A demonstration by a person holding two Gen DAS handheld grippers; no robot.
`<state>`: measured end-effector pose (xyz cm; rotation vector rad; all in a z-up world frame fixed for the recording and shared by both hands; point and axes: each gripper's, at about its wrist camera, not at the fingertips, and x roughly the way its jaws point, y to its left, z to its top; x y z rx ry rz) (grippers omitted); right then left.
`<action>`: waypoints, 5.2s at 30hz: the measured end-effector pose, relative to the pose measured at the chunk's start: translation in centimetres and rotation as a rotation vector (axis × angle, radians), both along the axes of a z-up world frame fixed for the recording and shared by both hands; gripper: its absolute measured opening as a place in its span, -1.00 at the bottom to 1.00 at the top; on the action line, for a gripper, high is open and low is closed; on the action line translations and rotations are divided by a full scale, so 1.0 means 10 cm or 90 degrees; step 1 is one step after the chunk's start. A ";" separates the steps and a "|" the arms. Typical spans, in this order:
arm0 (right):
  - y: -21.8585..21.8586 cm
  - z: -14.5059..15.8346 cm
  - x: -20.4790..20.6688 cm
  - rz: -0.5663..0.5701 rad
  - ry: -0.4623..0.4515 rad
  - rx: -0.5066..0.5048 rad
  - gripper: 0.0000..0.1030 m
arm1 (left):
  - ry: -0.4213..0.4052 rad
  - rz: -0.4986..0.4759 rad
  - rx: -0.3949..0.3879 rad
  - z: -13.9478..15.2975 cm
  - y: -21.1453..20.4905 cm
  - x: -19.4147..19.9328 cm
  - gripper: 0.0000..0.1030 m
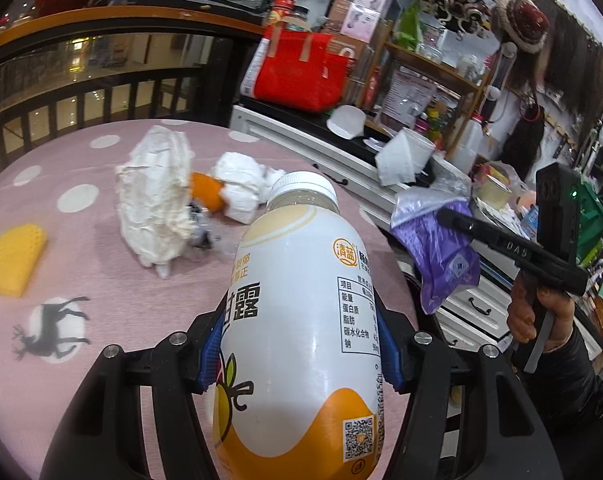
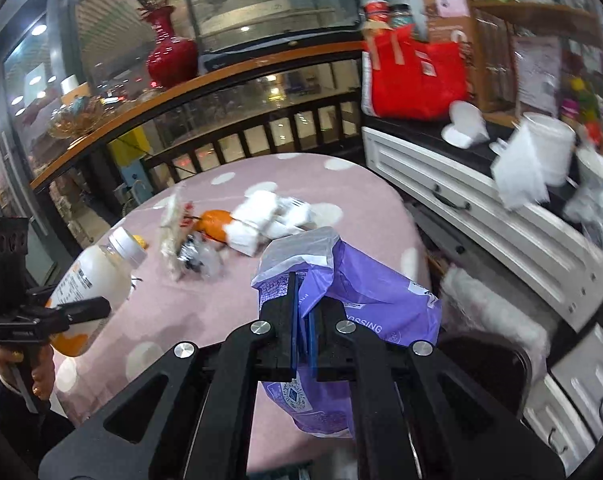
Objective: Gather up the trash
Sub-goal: 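Carry the milk bottle and purple bag over the black bin with both tools, then open both tools to drop the bottle and bag into the bin, then move both tools back over the table, then grasp the yellow foam net with the left tool while the right tool grasps the white paper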
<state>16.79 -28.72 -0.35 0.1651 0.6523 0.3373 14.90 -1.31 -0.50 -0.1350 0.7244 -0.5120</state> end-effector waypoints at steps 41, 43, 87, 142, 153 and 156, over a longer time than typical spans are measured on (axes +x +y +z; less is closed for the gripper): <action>-1.34 -2.40 0.34 -0.269 0.358 0.007 0.15 | 0.061 -0.189 -0.021 -0.27 -1.72 0.07 0.17; -1.38 -2.30 0.27 -0.276 0.346 0.015 0.15 | 0.064 -0.200 -0.018 -0.29 -1.81 0.07 0.17; -2.12 -1.14 -1.34 -0.463 0.150 0.078 0.24 | 0.376 -0.209 0.195 -2.64 -3.62 0.68 0.55; 1.50 -0.10 0.25 0.116 0.043 -0.015 0.42 | 0.071 0.258 0.133 -0.30 1.24 0.21 0.89; 2.15 0.04 0.64 0.169 0.021 -0.040 0.42 | 0.145 0.314 0.148 -0.53 2.12 0.89 0.88; 2.22 0.06 0.72 0.169 0.022 -0.039 0.42 | 0.168 0.308 0.142 -0.63 2.21 1.07 0.87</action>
